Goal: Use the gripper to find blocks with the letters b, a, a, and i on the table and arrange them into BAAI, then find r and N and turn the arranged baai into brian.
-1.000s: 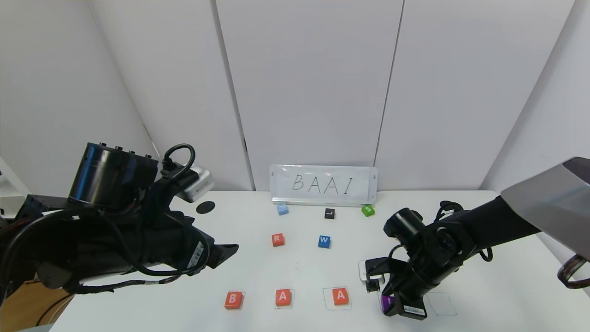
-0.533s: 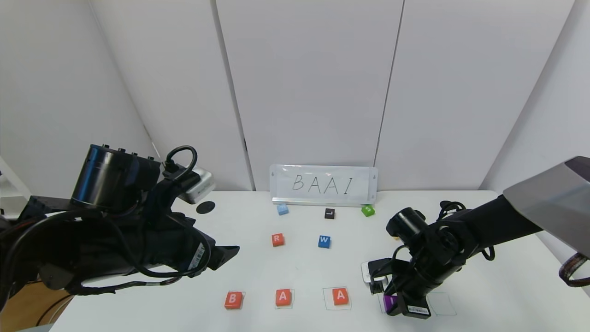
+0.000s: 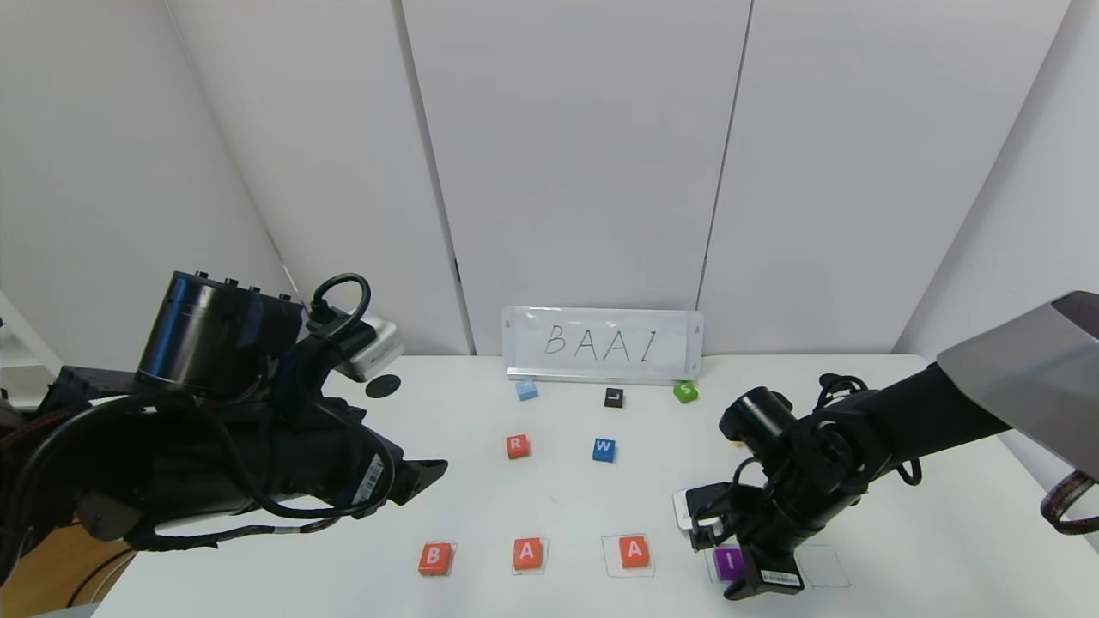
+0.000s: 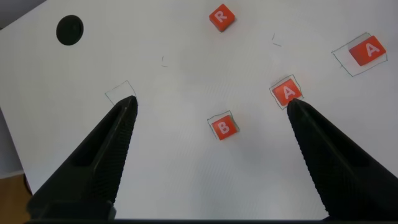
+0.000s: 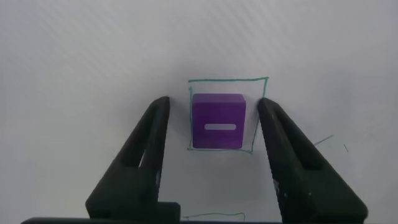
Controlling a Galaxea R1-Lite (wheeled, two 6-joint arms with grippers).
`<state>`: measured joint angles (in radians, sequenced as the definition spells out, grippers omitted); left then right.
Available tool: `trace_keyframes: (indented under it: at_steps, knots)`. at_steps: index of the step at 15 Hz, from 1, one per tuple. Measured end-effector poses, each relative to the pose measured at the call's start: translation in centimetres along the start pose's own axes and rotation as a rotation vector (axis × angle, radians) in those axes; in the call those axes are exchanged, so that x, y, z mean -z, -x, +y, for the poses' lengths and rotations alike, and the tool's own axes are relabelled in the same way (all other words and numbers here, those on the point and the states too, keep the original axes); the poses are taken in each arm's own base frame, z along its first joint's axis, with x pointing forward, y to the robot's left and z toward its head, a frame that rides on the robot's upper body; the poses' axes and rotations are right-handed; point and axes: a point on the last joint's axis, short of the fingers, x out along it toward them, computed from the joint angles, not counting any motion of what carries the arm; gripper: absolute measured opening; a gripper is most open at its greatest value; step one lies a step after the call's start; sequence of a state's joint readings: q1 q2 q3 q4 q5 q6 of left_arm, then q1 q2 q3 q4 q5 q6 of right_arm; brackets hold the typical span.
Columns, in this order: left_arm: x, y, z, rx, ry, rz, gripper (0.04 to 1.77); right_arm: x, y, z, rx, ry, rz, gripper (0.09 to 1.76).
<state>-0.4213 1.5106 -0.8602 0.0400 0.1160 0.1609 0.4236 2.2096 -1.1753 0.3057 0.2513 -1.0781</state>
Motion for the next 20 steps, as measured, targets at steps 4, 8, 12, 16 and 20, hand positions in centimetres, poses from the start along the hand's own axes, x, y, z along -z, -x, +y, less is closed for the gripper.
trace_keyframes:
  at_steps: [4,8,12,16,20]
  knots:
    - [0.0,-0.1,0.0,0.001,-0.001,0.004,1.72,-0.1,0.7,0.1,0.009,-0.006,-0.011,1.33]
    - [0.0,-0.3,-0.1,0.004,-0.001,0.008,1.72,-1.0,3.1,0.5,0.067,-0.112,-0.046,1.48]
    - [0.0,-0.3,0.0,0.002,0.001,0.006,1.72,-1.4,5.8,0.6,0.132,-0.426,-0.099,1.57]
    - [-0.2,-0.3,0.5,-0.015,0.027,0.000,1.72,-1.7,9.3,1.7,0.302,-0.822,-0.109,1.63]
    - [-0.4,-0.3,3.2,-0.108,0.095,-0.058,1.72,-1.0,13.9,3.1,0.552,-1.005,-0.211,1.66]
